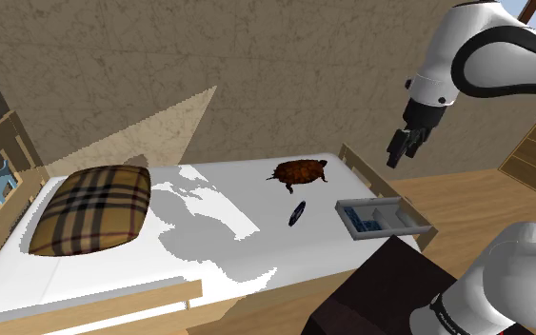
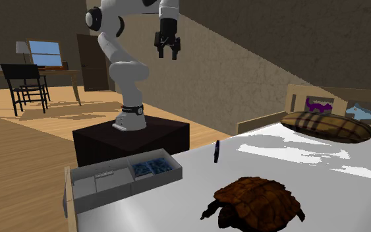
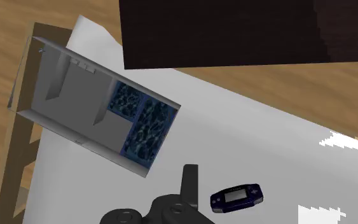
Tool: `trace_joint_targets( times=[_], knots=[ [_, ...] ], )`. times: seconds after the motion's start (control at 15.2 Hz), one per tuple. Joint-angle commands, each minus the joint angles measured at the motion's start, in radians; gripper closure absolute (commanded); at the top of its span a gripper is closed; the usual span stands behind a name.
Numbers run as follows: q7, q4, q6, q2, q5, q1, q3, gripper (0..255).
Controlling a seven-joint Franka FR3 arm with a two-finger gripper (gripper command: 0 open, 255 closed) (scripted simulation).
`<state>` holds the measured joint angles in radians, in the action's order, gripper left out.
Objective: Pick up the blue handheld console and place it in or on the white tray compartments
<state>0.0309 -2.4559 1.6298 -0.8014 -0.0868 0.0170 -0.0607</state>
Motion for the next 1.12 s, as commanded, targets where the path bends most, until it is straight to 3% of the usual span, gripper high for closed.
trace_joint_targets(
  times=[0.0,0.53,1.06],
  knots=[
    [0.000,0.000,0.000,0.000,0.000,0.000,0.000,0],
    [0.314,-0.104,0.303,0.184,0.054,-0.051,0.107,0],
    [0.635,-0.089,0.592,0.478,0.045,-0.116,0.198,0]
  ],
)
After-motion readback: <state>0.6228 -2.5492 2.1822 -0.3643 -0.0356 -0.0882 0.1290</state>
